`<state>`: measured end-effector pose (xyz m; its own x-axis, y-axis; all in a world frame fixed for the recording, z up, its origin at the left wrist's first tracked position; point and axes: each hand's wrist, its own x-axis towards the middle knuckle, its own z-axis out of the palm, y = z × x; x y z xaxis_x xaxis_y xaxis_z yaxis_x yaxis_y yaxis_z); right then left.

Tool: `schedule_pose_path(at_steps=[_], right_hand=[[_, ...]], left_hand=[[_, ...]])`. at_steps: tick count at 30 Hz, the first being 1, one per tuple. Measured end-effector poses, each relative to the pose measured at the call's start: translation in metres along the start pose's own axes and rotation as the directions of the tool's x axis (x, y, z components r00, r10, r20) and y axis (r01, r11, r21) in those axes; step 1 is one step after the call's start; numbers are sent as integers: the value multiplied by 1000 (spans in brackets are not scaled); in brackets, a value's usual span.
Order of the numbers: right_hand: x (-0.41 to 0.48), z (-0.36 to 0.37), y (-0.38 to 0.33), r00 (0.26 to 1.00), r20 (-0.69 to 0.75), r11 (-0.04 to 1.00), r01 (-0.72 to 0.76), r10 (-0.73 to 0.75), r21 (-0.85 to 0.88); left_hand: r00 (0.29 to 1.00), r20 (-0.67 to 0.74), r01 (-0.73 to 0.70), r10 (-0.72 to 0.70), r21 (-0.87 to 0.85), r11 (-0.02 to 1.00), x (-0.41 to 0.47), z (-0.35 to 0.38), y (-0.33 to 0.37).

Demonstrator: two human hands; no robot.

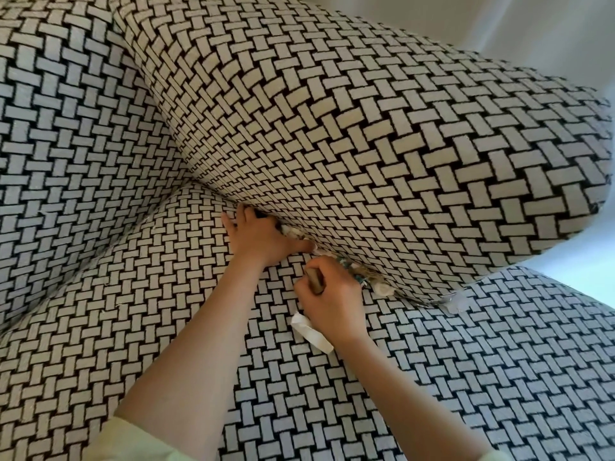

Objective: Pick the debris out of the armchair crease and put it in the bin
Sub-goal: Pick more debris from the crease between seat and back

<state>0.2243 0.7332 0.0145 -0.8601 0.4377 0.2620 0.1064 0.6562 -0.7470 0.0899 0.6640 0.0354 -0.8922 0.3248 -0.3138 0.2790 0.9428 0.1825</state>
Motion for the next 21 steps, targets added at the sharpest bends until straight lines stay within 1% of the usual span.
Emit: schedule_pose_path(at_steps=[5,7,13,19,21], right_hand=[[-1,1,-1,1000,-12,1000,2,-3,-12],[0,1,-1,1000,-21,1000,6,-6,-24],[-1,1,-1,999,-37,999,31,-32,-40],[0,3,0,998,-33,995,45,-48,-92],[0,3,-1,998,-36,995,51,-54,-88]], left_hand=[[999,-39,-32,30,-43,999,-5,-1,-2],[999,-31,-30,28,-62,998,-6,0,-2],[988,133,97,-85,-86,992,-4,-9,11],[993,89,81,-73,-95,992,-3,-5,10],[997,54,60,-55,-97,993,-4,-1,8]])
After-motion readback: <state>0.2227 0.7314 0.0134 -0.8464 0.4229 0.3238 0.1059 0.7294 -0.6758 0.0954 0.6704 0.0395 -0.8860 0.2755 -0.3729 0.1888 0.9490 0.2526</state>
